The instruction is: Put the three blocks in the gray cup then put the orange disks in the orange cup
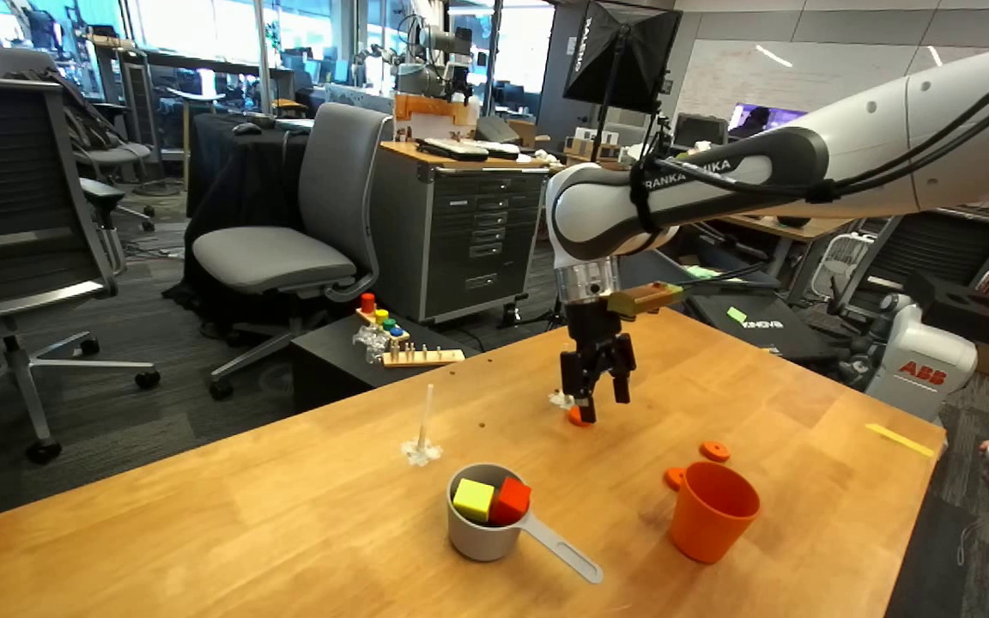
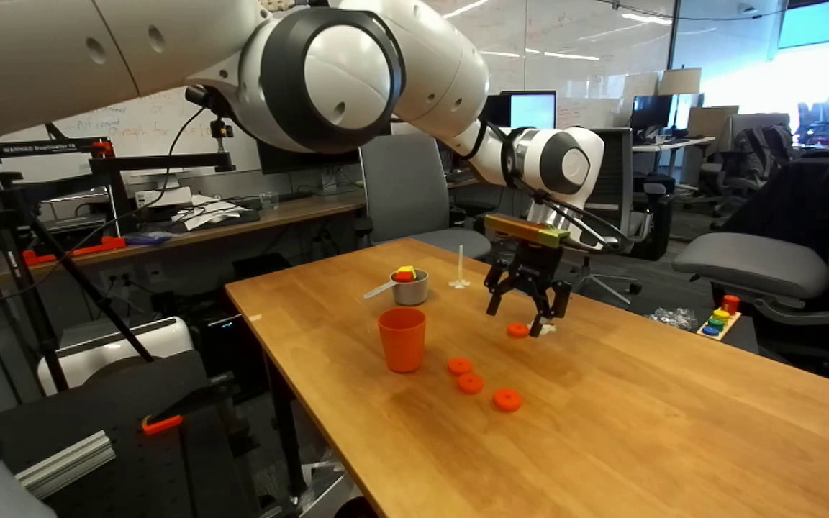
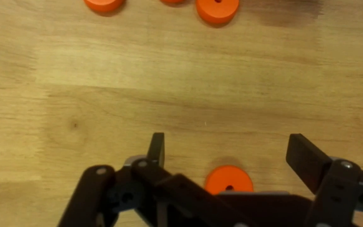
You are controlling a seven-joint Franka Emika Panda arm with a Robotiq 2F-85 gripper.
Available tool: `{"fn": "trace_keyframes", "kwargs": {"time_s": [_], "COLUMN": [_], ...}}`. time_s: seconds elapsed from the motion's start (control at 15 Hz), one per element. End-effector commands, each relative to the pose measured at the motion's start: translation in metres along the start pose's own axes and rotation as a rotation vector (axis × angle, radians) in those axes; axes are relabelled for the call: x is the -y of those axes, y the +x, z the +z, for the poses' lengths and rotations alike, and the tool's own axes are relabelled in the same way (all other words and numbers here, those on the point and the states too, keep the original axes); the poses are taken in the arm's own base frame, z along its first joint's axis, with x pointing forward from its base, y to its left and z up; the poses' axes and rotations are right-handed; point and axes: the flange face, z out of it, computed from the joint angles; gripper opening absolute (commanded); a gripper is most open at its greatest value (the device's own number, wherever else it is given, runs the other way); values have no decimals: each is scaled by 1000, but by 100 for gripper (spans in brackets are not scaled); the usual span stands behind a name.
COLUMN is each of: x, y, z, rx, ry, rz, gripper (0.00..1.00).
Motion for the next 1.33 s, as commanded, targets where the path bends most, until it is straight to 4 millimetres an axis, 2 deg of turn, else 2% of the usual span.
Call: {"fn": "trace_keyframes", "kwargs": {"time_s": [0.0,0.27,0.47,0.73,0.8,0.87,1.27], "x": [6,15,19,15,14,13,7], "y": [10,18,23,26,26,25,24], "z": [-7,-4,6,16,15,14,0], "rx": [-59,-105,-120,-113,-111,-111,-133], "ry": [-16,-15,-16,-11,-16,-15,-19], "rz": [-15,-42,-61,-68,-70,-69,-61], "gripper": [100,100,100,100,75,74,27]}}
